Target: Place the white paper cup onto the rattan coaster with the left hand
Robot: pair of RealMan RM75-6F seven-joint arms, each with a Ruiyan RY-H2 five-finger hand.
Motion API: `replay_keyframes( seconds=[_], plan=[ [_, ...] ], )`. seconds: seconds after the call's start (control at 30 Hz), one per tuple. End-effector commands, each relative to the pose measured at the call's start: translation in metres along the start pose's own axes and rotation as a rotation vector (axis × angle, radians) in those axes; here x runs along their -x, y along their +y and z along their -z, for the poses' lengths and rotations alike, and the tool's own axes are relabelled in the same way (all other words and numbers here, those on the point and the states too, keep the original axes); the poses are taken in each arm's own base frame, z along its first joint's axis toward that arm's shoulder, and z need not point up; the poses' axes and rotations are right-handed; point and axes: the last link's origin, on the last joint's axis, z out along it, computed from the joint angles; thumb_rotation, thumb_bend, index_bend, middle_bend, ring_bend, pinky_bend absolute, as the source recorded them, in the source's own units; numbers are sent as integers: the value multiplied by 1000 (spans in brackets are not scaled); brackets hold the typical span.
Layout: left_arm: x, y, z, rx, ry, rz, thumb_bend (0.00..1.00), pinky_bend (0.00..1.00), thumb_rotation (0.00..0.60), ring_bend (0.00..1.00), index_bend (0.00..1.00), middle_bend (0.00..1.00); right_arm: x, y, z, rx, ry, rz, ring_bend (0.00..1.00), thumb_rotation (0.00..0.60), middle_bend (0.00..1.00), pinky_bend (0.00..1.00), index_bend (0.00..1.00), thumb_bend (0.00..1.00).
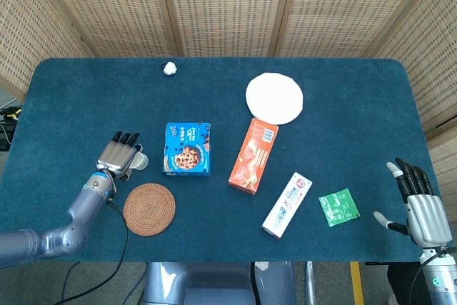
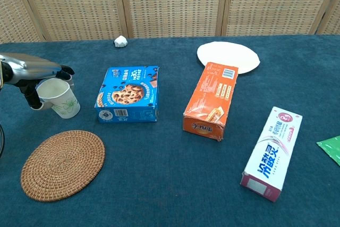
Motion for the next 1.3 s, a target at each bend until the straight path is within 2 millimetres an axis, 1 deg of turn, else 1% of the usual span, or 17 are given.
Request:
replay_keyframes(
  seconds=[0.03, 0.2, 0.33, 0.5, 0.63, 0.8, 1.0, 1.13, 1.3],
  plan=[
    [-1, 0, 1, 1, 13, 4, 416, 0, 600, 0, 271, 0, -1, 1, 0, 1, 2, 0, 0, 600, 0, 0, 62, 133],
    [-8, -5, 7, -3, 44, 14, 415, 0, 600, 0, 272, 0, -1, 0, 0, -2, 5, -3, 0, 600, 0, 0, 63, 132],
    [-15, -11, 15, -3, 69, 31, 417, 0, 600, 0, 272, 0, -2, 0, 1, -5, 8, -5, 0, 600, 0, 0, 63, 132],
    [-26, -20, 34, 18, 106, 38, 416, 0, 600, 0, 272, 0, -3, 0, 1, -5, 8, -3, 0, 600, 0, 0, 63, 132],
    [-30, -18, 56, 76, 124, 25, 415, 0, 600, 0, 272, 0, -4, -1, 2, -6, 11, -4, 0, 600, 0, 0, 63, 132],
    [-25, -9, 88, 181, 128, -9, 416, 0, 600, 0, 272, 0, -5, 0, 2, -3, 18, -6, 0, 600, 0, 0, 63, 132],
    [-11, -7, 118, 259, 139, -84, 416, 0, 600, 0, 272, 0, -6, 1, 2, 2, 22, -9, 0, 600, 0, 0, 63, 132],
    [0, -5, 130, 302, 144, -136, 417, 0, 600, 0, 272, 0, -6, 1, 2, -1, 21, -11, 0, 600, 0, 0, 63, 132],
    [12, 3, 138, 352, 145, -178, 415, 0, 600, 0, 272, 0, -7, 1, 2, 1, 24, -14, 0, 600, 0, 0, 63, 131]
  ],
)
